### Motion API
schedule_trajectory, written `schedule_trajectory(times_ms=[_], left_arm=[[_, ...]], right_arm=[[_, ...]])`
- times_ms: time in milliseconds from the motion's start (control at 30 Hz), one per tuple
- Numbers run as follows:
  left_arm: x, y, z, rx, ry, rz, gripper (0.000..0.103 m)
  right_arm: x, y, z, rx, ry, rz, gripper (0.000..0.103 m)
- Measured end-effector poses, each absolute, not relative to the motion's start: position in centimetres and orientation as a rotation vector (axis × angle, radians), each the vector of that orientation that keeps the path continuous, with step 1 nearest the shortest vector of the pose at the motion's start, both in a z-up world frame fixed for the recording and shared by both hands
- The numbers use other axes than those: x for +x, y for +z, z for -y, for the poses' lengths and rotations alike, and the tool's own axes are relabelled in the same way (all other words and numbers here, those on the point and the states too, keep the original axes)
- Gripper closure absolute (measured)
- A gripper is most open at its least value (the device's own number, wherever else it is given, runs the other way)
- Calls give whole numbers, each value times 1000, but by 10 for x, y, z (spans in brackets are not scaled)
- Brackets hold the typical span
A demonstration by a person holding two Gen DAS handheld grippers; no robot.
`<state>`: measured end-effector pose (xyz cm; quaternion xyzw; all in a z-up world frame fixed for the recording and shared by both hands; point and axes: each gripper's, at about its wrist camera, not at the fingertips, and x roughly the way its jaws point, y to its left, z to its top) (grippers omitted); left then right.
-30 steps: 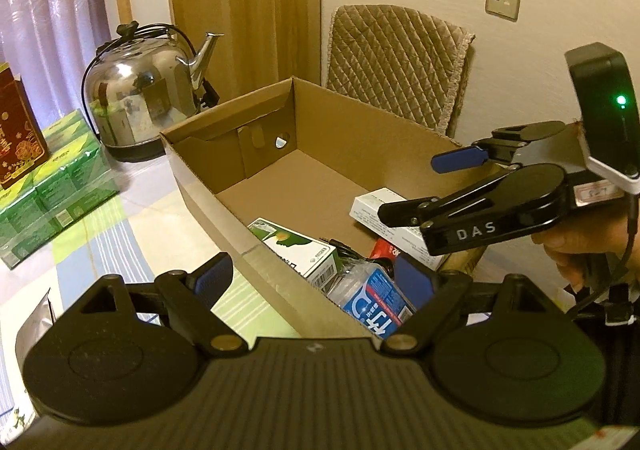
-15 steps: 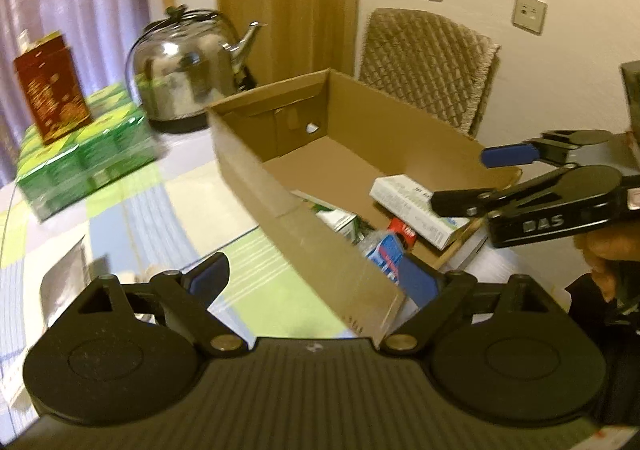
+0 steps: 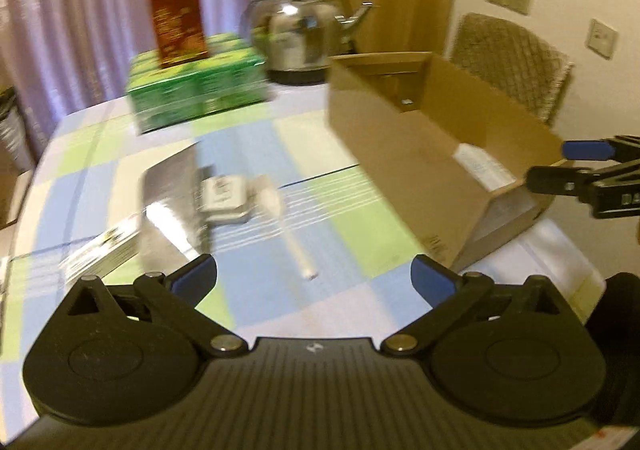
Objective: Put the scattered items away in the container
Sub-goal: 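Withdraw both open tools from the cardboard box back over the table, then grasp the silver foil bag with the left tool while the right tool grasps the white spoon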
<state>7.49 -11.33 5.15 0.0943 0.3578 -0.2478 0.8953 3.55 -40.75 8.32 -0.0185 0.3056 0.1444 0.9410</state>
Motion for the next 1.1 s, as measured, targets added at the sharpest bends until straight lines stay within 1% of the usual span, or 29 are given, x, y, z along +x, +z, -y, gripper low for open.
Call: schedule_trajectory(times_ms=[433, 1100], left_arm=[[59, 37, 30, 79, -325, -779, 1], [62, 19, -5, 49, -262, -824, 1]], right_arm=[[19, 85, 348, -74, 425, -617, 8], [27, 59, 291, -128, 521, -679, 8]])
